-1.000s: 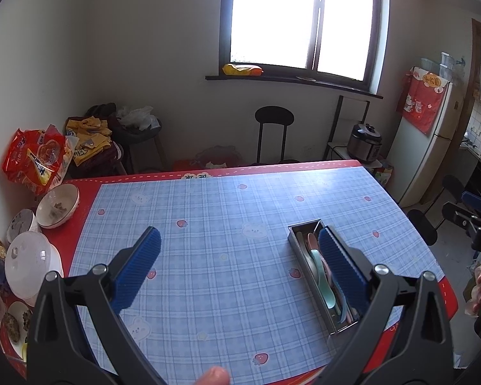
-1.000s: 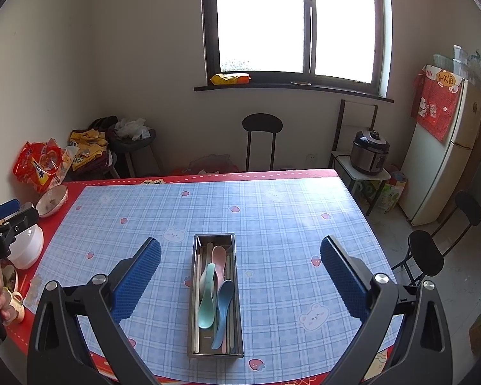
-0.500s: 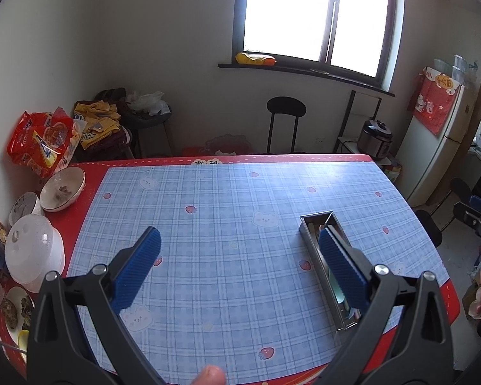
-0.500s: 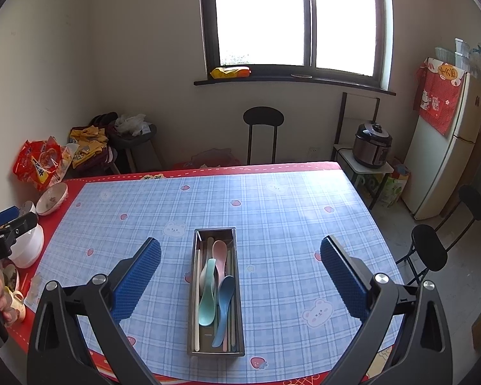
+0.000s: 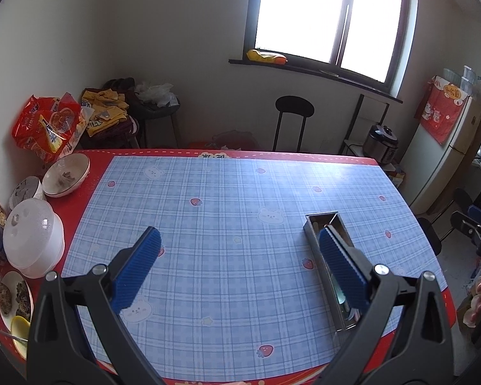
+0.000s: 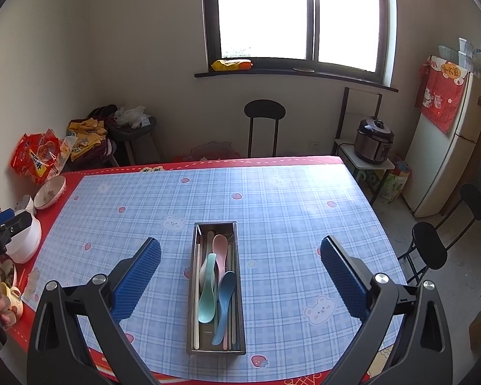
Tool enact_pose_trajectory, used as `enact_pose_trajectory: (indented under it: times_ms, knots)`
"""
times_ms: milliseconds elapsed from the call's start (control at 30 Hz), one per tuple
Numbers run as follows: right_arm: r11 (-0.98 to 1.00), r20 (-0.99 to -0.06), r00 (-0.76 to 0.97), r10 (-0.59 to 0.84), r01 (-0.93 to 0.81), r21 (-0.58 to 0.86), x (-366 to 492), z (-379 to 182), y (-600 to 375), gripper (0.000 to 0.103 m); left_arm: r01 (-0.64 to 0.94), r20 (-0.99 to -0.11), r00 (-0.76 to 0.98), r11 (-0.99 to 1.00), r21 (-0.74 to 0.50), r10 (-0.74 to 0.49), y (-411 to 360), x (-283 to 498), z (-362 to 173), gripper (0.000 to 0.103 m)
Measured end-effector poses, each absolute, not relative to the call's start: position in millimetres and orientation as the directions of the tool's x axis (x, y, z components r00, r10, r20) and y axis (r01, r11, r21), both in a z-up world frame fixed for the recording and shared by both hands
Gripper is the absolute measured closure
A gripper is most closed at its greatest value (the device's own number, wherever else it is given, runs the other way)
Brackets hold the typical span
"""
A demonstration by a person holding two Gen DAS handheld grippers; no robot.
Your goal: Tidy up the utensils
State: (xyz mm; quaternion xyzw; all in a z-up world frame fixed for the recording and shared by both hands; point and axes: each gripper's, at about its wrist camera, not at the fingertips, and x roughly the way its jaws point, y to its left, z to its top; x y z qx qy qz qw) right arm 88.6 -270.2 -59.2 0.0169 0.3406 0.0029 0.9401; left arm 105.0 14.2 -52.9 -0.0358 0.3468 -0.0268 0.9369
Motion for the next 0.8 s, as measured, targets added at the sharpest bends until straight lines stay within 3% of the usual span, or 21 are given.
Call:
enact_pose_trajectory:
  times_ms: [333, 800]
  knots:
    - [0.999, -0.635, 0.772, 0.009, 0.018, 0.036, 84, -58, -274, 0.006, 0.036, -0.616, 0.788, 0.999, 0.012, -0.021, -3, 98, -40, 0.006]
    - [0.999, -0.637, 0.770, 0.010, 0.017, 0.037, 84, -57, -274, 0.006, 0.063, -0.623, 0.781, 0.998, 0.009, -0.044, -8, 98, -40, 0.006]
